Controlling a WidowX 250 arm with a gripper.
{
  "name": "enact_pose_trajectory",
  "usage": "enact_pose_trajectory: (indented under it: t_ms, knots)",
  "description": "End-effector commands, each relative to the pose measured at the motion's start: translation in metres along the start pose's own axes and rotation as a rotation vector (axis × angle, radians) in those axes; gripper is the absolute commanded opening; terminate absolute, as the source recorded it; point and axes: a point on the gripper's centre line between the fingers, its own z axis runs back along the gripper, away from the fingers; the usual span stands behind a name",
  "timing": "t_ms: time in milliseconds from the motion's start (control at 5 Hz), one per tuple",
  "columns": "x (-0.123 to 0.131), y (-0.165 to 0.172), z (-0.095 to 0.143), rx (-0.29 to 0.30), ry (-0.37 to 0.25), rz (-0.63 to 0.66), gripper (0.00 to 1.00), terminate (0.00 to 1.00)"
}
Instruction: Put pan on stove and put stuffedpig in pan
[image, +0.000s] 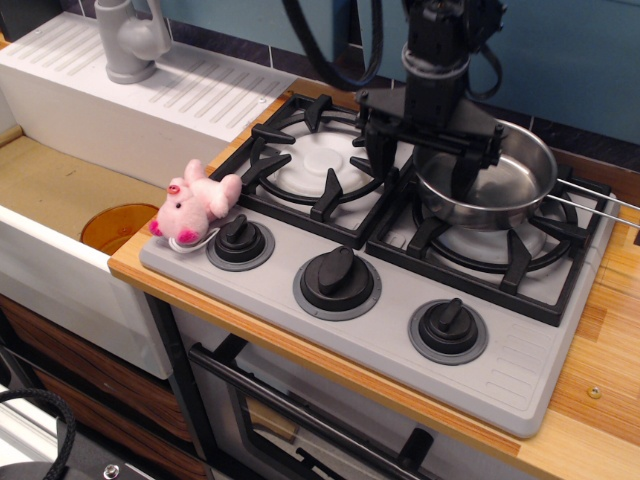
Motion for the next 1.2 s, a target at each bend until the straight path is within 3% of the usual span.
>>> enact_pose_trajectory:
  t_ms: [0, 400, 600, 800, 1000]
  knots:
    - [0.011, -0.004, 0.008, -0.097, -0.018, -0.006, 0.00, 0.00]
    - [0.013, -0.003, 0.013, -0.094, -0.012, -0.016, 0.00, 0.00]
    - [0.012, 0.001, 0.027, -0.067, 0.004, -0.009, 0.00, 0.00]
    - [0.011, 0.009, 0.061, 0.006, 0.041, 0.002, 0.00, 0.00]
    - [0.014, 0.016, 0.090, 0.039, 0.067, 0.002, 0.00, 0.00]
